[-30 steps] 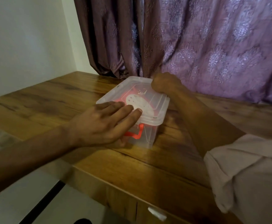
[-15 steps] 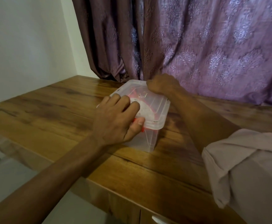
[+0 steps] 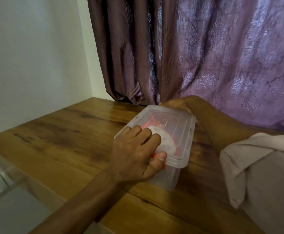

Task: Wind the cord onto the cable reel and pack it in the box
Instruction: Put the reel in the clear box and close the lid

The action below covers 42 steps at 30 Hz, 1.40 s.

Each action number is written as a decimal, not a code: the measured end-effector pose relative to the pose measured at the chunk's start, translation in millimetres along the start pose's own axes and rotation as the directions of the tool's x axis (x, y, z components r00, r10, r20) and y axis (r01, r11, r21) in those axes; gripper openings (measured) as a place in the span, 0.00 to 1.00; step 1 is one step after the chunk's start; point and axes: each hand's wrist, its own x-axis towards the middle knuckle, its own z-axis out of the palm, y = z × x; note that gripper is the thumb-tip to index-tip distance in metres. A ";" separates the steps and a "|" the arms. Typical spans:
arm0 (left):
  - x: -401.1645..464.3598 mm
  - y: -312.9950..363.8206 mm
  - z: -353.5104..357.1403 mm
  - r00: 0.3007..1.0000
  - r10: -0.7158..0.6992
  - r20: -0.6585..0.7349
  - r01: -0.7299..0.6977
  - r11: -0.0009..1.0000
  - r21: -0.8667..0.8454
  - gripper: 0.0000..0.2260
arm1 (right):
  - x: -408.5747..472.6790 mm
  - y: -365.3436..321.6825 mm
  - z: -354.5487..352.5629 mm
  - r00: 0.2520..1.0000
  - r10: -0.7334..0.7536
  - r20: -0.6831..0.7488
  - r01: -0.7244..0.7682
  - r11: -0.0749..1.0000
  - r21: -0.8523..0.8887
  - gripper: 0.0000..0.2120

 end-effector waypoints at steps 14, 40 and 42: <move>-2.8 -19.1 1.9 0.999 -0.012 0.030 0.013 0.999 -0.050 0.24 | -11.2 7.4 13.2 0.578 -0.695 -0.427 0.167 0.613 -0.773 0.21; 51.9 -253.9 128.9 0.293 -0.734 0.613 0.761 0.567 0.315 0.32 | 81.6 -41.4 52.5 0.615 0.049 -0.787 0.426 0.819 0.384 0.18; 50.4 -266.8 136.9 0.329 -0.722 0.609 0.737 0.599 0.312 0.32 | 99.4 -48.7 52.5 0.605 0.071 -0.793 0.423 0.815 0.396 0.19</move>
